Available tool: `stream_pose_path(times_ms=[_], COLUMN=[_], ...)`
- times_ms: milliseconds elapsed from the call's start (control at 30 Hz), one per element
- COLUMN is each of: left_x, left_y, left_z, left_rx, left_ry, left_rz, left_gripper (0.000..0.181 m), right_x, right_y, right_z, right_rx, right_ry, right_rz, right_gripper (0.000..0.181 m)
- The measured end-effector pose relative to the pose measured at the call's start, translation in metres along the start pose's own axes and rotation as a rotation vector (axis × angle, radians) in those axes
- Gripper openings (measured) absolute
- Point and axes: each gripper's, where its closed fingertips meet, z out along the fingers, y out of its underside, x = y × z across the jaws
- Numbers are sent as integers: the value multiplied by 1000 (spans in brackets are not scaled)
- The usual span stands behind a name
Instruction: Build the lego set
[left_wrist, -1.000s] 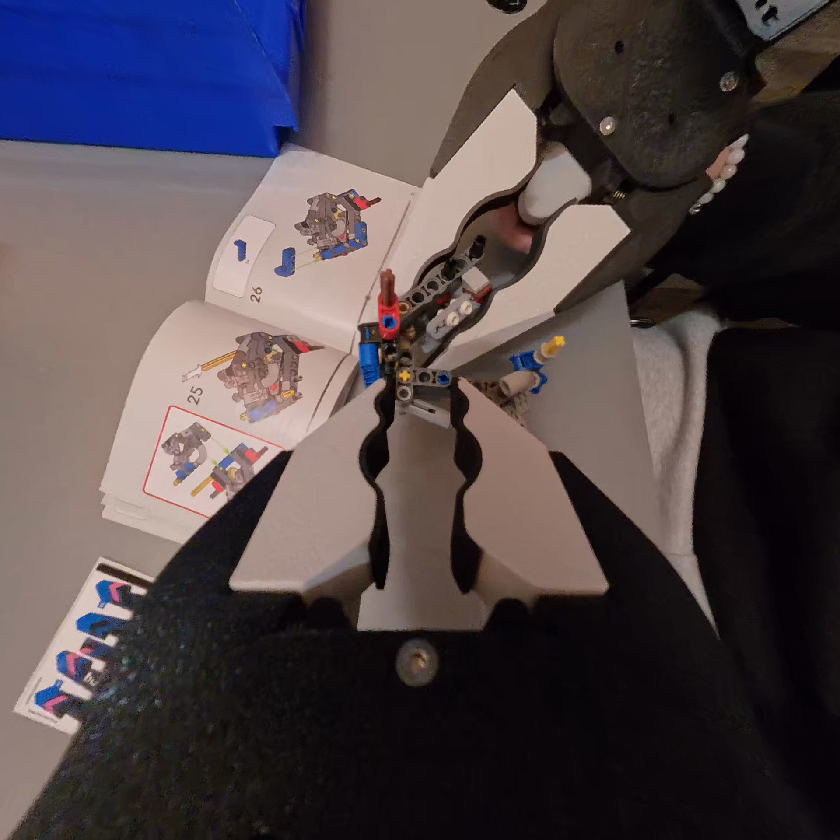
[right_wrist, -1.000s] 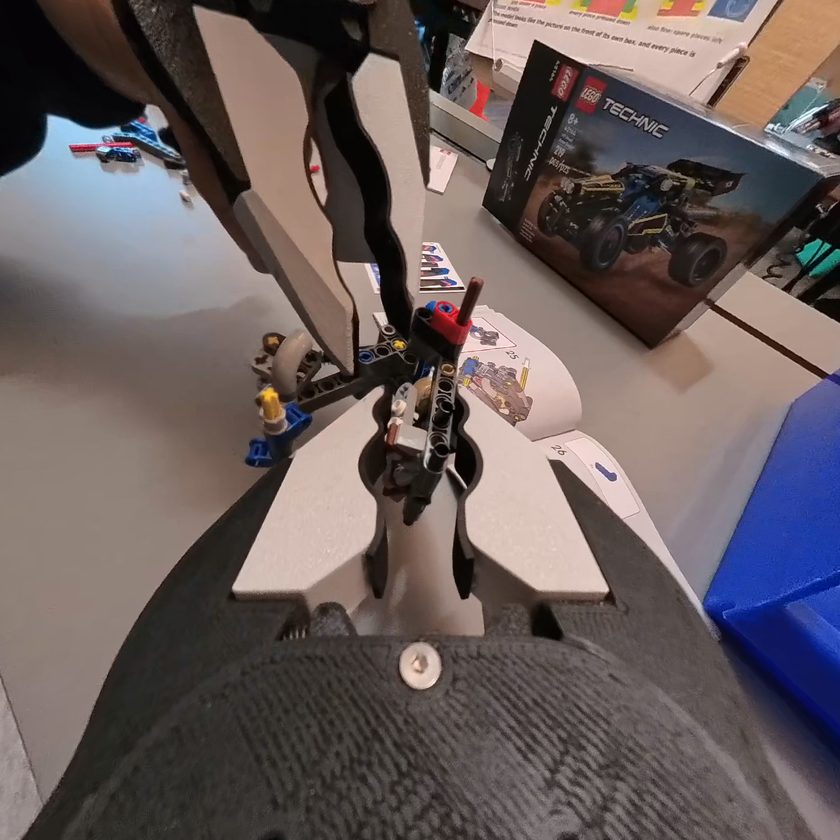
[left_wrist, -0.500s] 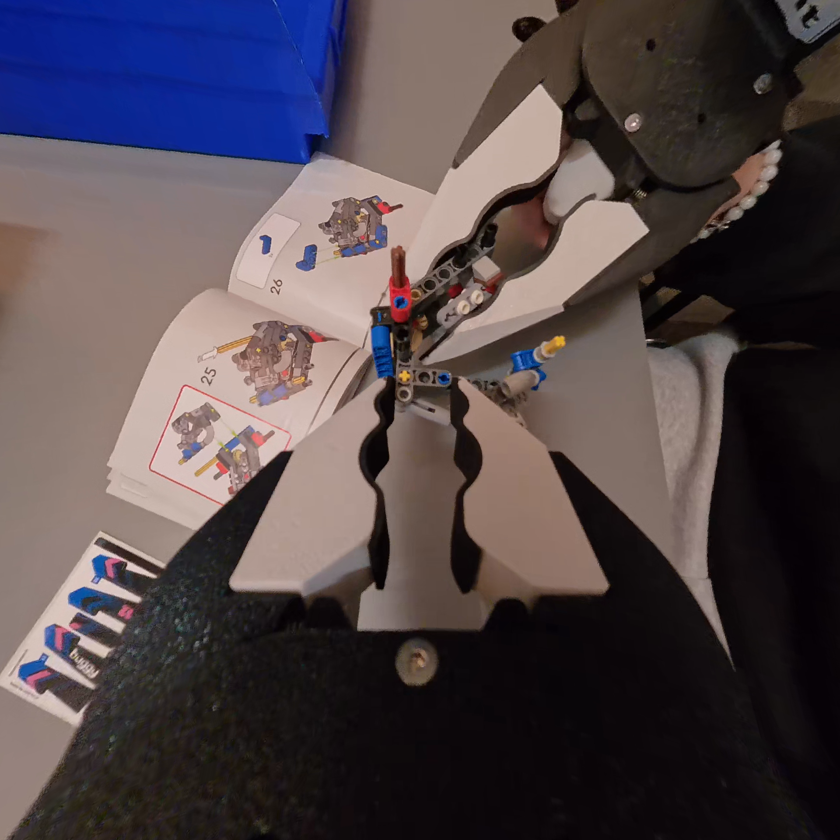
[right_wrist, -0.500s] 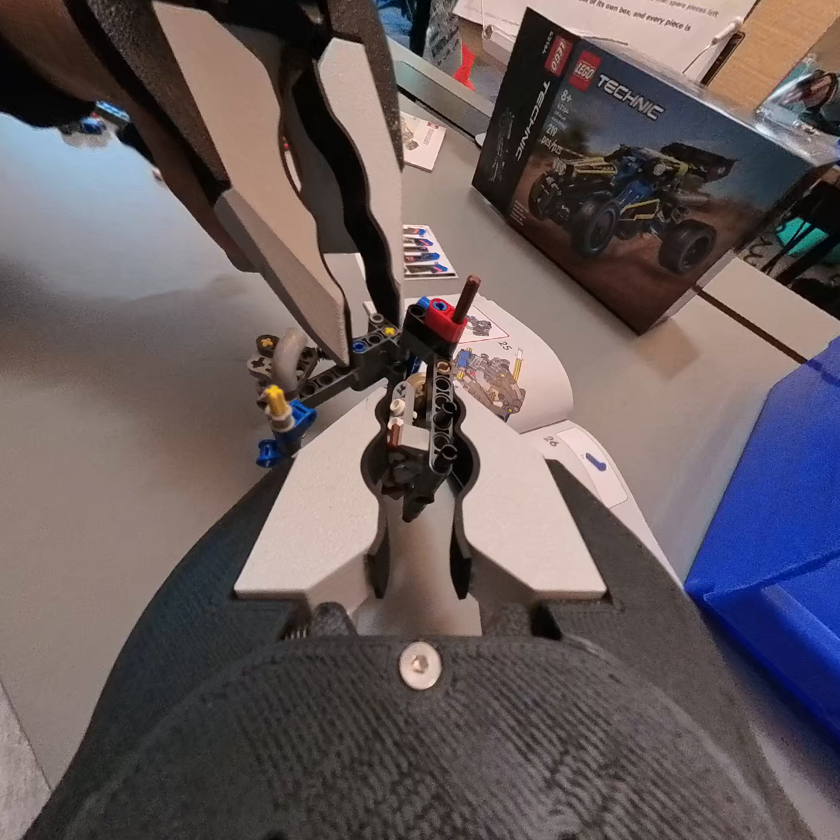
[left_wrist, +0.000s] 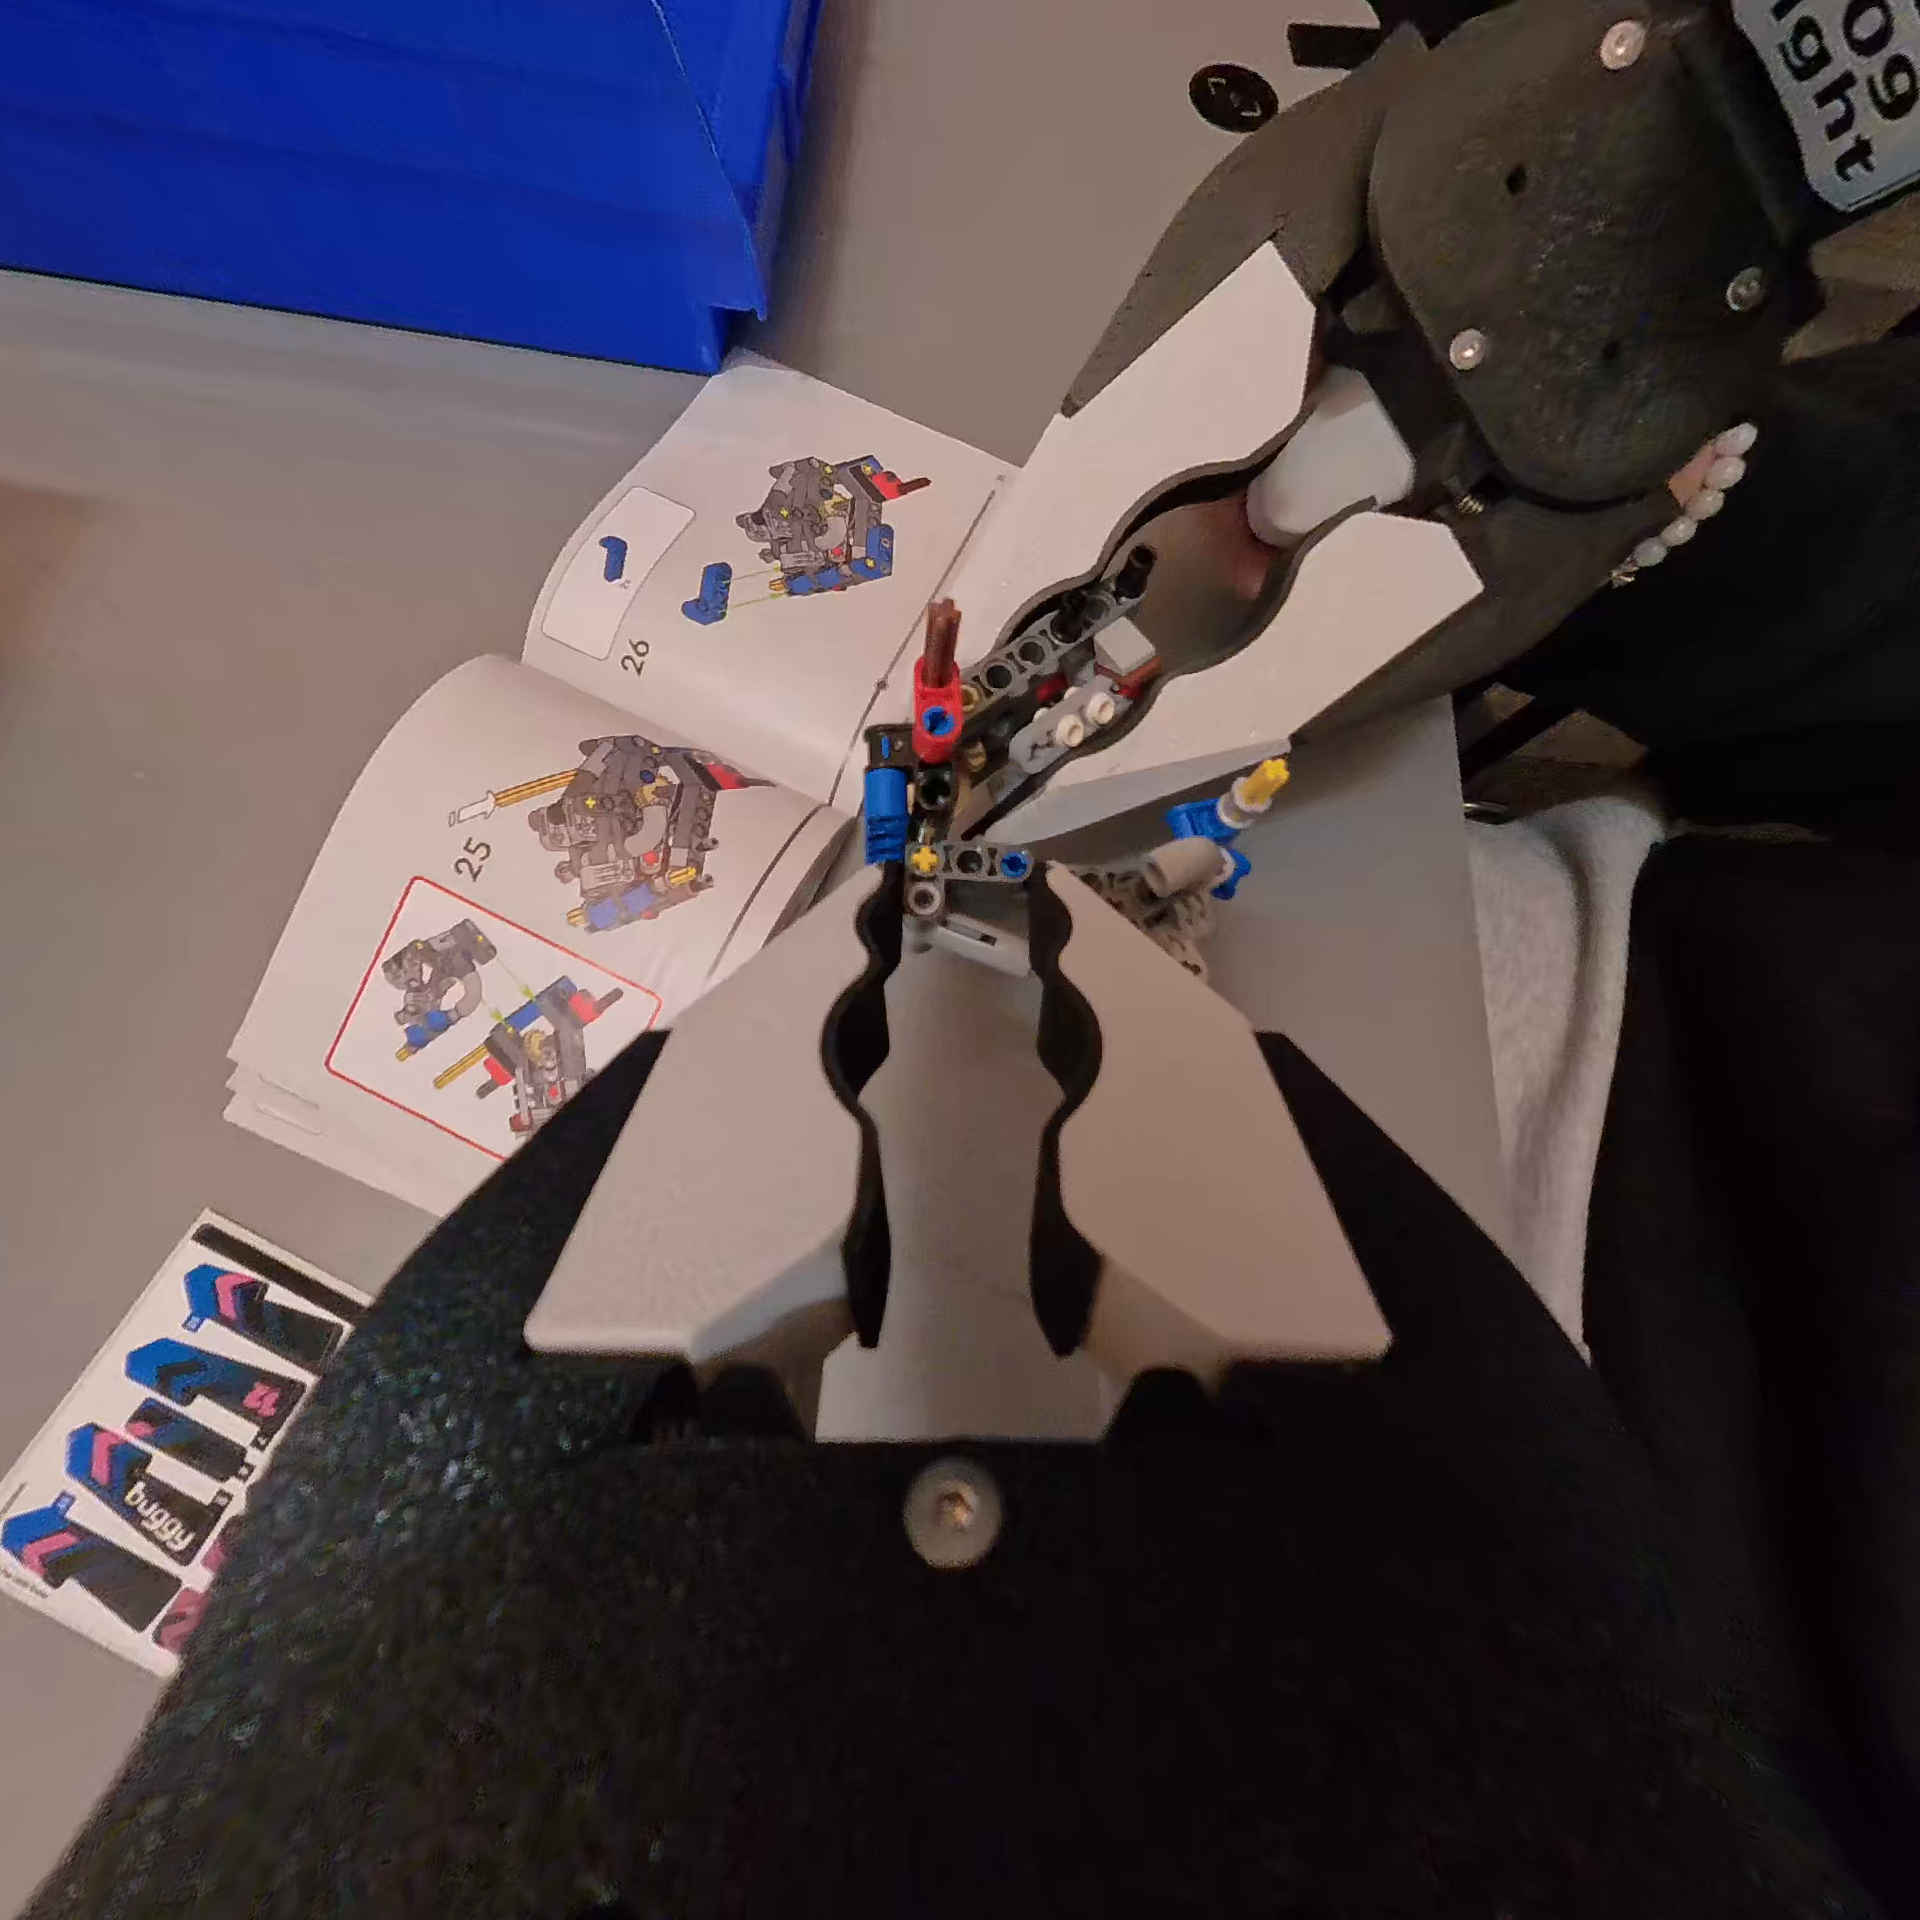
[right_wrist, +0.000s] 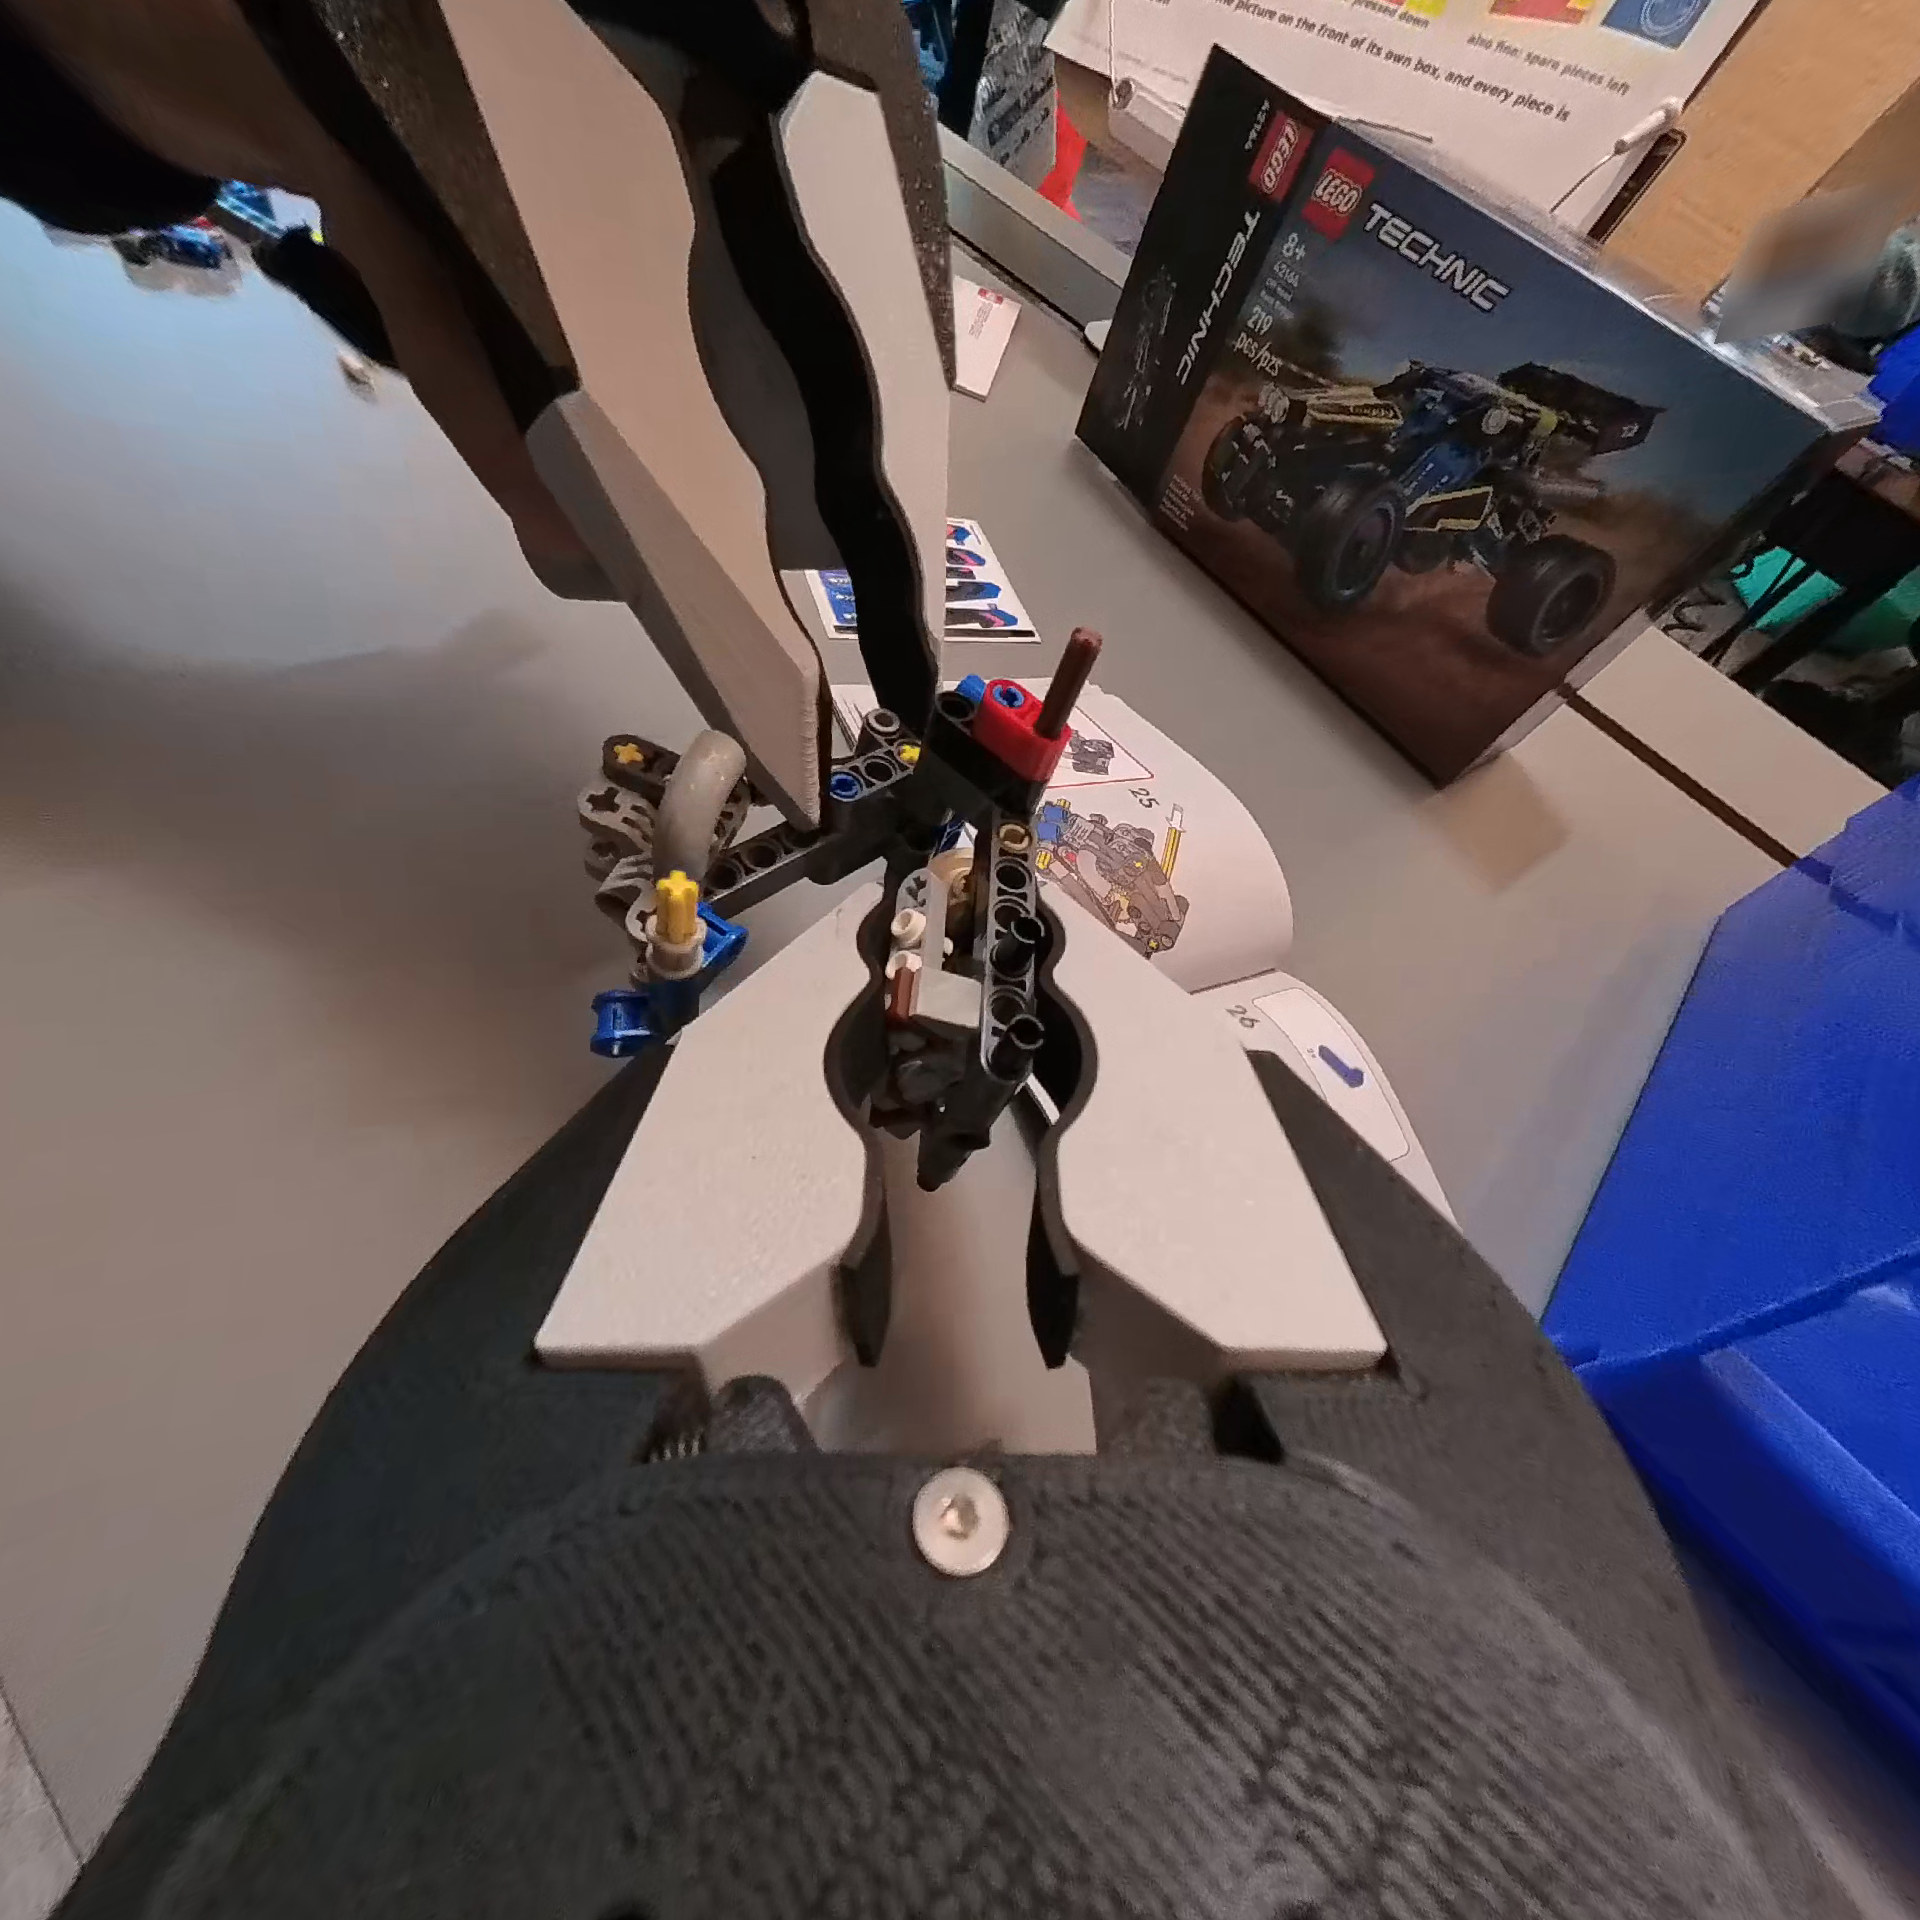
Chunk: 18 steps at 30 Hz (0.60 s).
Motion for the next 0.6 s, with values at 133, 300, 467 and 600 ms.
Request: stream_pose_path(times_ms=[133, 300, 467, 600], left_x=[1, 2, 0, -1], left_y=[1, 2, 5, 7], left_z=[-1, -1, -2, 1], left_rx=[-25, -70, -96, -125], left_ry=[-3, 36, 64, 72], left_rz=[24, -14, -30, -52], left_gripper=[21, 21, 21, 21], right_x=[-2, -2, -1, -2], right_y=[0, -1, 0, 3], right_z=[0, 0, 3, 5], right_rx=[-3, 6, -25, -44], right_ry=[-5, -19, -25, -43], right_rz=[-12, 0, 4, 20], right_gripper=[21, 21, 19, 19])
